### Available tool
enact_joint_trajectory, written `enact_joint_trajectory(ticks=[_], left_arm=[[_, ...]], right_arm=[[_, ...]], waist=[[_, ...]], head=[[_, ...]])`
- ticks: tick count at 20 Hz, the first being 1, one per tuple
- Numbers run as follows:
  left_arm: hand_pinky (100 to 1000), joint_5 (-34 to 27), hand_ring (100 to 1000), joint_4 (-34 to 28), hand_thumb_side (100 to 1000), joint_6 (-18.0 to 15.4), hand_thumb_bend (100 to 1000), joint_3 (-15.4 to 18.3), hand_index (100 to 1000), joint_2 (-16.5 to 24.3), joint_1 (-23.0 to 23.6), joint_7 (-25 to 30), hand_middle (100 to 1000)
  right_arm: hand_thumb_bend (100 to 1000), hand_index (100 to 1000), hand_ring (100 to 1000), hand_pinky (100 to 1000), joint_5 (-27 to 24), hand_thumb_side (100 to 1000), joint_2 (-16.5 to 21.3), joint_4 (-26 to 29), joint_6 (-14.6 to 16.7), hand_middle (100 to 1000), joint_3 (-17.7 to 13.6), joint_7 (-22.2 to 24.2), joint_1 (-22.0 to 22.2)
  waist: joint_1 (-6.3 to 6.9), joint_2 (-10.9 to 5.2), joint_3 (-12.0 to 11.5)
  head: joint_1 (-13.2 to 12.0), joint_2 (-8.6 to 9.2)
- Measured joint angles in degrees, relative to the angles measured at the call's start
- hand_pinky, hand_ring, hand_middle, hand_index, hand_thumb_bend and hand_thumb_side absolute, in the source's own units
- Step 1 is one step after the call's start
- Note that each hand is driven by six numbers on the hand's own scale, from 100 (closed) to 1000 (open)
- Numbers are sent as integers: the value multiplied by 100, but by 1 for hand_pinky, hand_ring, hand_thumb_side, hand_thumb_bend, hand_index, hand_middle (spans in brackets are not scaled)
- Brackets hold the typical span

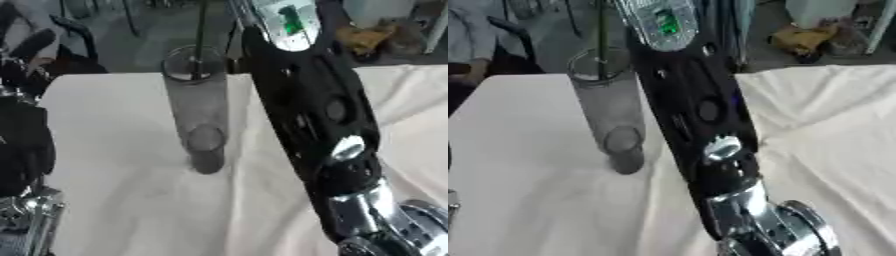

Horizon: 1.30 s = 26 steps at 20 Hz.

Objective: Arrange flowers into the vase.

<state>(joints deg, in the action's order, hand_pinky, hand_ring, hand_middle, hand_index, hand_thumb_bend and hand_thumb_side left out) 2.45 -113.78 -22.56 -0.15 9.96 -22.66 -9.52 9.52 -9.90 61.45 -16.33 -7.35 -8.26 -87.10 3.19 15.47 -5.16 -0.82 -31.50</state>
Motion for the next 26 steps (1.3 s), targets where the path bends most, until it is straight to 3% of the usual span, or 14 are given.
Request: enact_joint_trajectory(ticks=[6,17,25,26], left_arm=[[651,-14,831,0,1000,0,100,0,1000,-44,0,0,932],[649,-20,830,0,1000,2,100,0,1000,-47,0,-2,932],[648,-22,830,0,1000,6,100,0,1000,-50,1,-2,931],[648,-22,829,0,1000,7,100,0,1000,-50,1,-1,931]], right_arm=[[442,100,100,100,149,458,-40,1,69,100,32,166,99],[444,100,100,100,215,485,-100,-1,483,100,36,523,223],[442,100,100,100,309,563,-141,-52,623,100,36,649,295],[441,100,100,100,329,626,-141,-64,637,100,36,650,295]], waist=[[5,36,-16],[9,63,-38],[23,78,-38],[23,78,-38]], head=[[37,4],[49,86],[91,101],[91,102]])
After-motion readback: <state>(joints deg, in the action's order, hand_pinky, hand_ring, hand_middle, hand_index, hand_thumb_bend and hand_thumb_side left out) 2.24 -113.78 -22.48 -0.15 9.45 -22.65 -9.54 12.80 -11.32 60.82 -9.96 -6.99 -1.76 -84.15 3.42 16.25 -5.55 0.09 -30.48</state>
